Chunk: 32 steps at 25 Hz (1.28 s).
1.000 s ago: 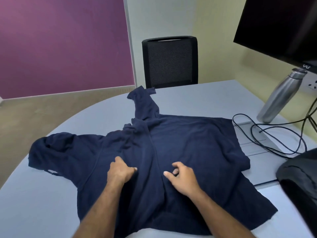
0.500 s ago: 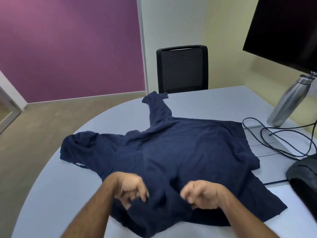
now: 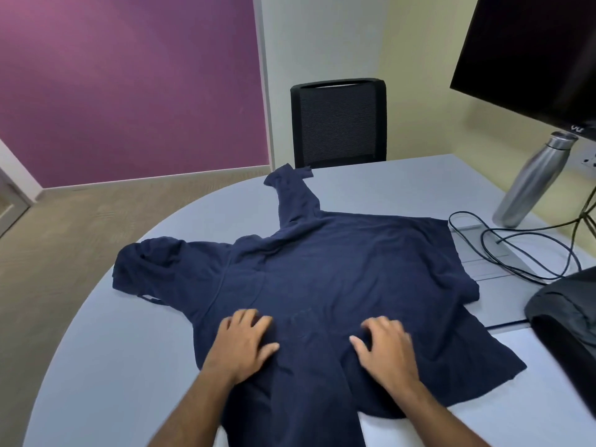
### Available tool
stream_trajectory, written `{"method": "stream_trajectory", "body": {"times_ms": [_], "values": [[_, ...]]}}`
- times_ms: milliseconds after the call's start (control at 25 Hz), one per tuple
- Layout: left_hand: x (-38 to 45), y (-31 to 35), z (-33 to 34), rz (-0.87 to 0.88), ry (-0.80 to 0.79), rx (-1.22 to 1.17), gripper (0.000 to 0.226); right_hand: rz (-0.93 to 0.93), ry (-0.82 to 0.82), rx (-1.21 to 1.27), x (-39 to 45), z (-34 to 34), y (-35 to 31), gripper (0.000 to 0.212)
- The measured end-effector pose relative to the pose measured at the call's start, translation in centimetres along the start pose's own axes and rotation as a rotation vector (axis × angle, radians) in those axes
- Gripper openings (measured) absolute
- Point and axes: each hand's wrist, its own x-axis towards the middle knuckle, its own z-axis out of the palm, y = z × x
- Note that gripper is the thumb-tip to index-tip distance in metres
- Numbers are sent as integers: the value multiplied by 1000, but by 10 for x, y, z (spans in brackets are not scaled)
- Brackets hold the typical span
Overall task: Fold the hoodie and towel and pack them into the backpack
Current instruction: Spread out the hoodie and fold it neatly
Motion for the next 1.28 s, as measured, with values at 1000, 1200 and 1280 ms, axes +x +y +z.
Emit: {"method": "stream_trajectory", "body": {"times_ms": [1000, 1200, 1280], "values": [[-69, -86, 16, -359, 58, 119, 75, -141, -157, -170, -23, 31, 23, 109], [20, -91, -9, -86, 215, 133, 62, -87, 89, -103, 12, 7, 37, 82], [79, -90, -19, -40, 244, 71, 54, -30, 205, -11, 70, -1, 47, 61]]}}
